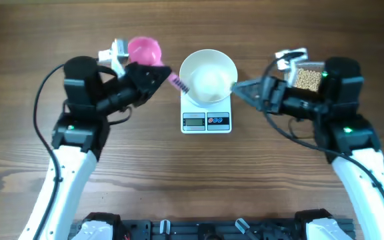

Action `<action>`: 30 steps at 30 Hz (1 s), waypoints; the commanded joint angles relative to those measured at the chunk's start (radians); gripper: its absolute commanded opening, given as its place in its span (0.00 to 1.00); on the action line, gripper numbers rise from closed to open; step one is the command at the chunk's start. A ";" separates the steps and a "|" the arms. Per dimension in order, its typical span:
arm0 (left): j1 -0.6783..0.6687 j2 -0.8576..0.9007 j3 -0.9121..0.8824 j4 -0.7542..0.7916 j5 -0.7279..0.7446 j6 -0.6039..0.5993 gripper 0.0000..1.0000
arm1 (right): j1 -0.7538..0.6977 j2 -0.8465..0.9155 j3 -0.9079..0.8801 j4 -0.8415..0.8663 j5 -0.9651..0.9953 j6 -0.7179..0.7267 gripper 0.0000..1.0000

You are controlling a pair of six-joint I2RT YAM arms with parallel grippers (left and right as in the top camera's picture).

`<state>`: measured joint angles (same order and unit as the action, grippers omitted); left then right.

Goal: Scoop item into bowl and weigh 150g on scale
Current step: 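Lift the pink scoop with the left gripper toward the right gripper, then grasp the scoop handle with the right gripper above the bowl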

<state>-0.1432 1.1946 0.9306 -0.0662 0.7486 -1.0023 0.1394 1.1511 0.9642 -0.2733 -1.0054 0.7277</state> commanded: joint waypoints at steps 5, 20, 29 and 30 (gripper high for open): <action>-0.140 -0.009 0.014 0.236 -0.205 -0.233 0.04 | 0.158 0.013 0.017 0.177 0.133 0.372 0.59; -0.188 -0.009 0.014 0.385 -0.129 -0.506 0.04 | 0.179 0.012 0.017 0.420 0.175 0.584 0.57; -0.209 -0.007 0.014 0.385 -0.133 -0.506 0.04 | 0.179 0.013 0.017 0.500 0.186 0.671 0.46; -0.209 -0.007 0.014 0.385 -0.133 -0.506 0.04 | 0.179 0.013 0.017 0.500 0.186 0.678 0.46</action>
<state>-0.3431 1.1946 0.9306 0.3119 0.6041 -1.5032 0.3138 1.1614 0.9657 0.2192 -0.8349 1.3693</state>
